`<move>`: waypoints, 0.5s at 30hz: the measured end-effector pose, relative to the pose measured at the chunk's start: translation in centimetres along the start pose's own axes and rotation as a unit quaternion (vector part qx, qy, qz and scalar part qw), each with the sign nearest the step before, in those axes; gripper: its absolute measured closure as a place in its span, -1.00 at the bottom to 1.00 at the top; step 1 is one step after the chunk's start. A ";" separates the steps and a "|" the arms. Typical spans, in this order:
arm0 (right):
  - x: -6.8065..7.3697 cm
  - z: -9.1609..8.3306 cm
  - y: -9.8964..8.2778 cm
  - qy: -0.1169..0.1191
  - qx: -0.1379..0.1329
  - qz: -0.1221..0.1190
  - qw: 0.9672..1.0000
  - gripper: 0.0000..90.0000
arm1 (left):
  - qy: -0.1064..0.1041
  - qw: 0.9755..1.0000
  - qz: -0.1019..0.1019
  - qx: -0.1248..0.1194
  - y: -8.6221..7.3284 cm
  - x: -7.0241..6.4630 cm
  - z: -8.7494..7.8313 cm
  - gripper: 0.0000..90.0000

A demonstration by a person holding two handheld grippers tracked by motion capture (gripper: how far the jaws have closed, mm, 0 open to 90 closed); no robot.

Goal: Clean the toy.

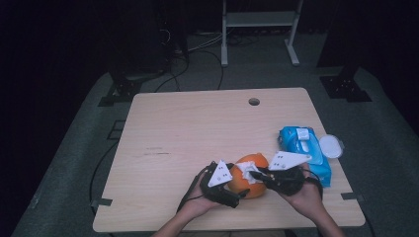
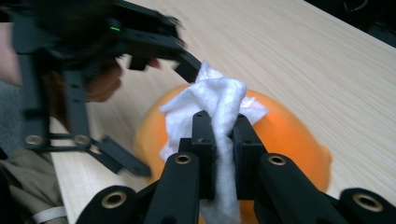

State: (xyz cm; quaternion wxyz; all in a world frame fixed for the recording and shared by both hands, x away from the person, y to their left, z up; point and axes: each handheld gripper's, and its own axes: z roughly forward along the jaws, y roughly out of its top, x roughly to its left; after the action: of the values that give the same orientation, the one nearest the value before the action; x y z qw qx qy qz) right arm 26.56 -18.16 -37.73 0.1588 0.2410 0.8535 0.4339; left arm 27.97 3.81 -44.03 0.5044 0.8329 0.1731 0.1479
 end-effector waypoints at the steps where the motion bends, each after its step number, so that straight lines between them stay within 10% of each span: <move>1: 0.0 0.0 0.0 0.000 0.000 0.000 1.000 0.81 | 0.000 1.000 0.000 0.000 0.0 0.0 0.0 -0.62; 6: 2.3 1.5 0.8 0.028 0.008 -0.029 0.999 0.81 | 0.016 0.996 0.088 0.010 0.3 -1.4 -0.2 -0.42; 15: -0.6 -0.5 0.1 -0.016 -0.006 -0.001 1.000 0.81 | 0.003 0.997 0.075 0.004 -0.2 -0.2 -0.5 -0.37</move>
State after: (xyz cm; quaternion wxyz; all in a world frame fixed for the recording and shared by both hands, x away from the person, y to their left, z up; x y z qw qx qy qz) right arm 26.86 -18.74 -37.32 0.1741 0.2463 0.8484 0.4350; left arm 27.53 4.21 -44.03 0.4884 0.8449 0.1123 0.1871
